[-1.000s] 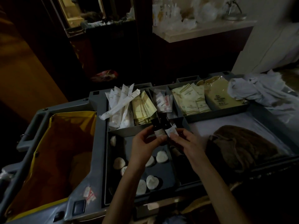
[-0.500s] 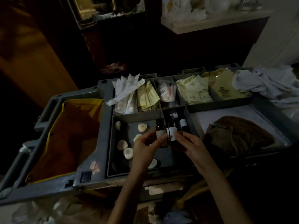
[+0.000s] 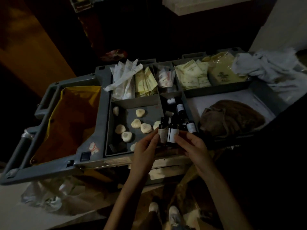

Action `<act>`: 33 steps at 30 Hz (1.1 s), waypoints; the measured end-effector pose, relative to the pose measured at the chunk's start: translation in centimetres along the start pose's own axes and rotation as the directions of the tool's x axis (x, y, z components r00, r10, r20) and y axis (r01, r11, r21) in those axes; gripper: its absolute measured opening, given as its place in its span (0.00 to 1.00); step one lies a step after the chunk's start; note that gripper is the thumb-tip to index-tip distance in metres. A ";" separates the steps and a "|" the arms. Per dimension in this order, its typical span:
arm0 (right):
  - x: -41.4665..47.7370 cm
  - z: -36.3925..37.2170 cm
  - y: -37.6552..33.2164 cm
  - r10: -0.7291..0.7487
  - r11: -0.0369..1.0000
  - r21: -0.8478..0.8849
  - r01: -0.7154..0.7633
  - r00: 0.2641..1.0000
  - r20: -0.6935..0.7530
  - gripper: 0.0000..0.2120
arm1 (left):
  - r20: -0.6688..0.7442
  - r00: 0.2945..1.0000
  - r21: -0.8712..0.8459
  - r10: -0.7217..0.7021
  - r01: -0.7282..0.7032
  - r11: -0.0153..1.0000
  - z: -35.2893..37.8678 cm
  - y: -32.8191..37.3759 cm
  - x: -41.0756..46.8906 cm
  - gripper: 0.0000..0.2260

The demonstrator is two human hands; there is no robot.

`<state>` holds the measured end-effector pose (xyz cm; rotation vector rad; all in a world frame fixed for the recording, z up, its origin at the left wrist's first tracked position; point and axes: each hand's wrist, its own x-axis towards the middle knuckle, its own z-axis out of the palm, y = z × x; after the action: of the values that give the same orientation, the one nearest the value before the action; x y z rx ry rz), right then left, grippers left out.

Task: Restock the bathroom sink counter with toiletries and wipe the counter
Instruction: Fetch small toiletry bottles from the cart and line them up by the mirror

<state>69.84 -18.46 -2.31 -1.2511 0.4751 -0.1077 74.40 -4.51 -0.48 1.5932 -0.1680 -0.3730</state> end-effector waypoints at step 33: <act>-53.3 7.8 16.8 -0.031 0.969 -0.058 0.241 -0.116 -0.993 0.17 | 0.947 -0.284 0.111 -0.153 -0.156 0.981 6.5 -7.0 -38.9 0.07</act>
<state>22.15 11.66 -0.79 -0.7956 1.6812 -1.4183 35.09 2.75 -2.33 0.9451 -1.6309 -1.7717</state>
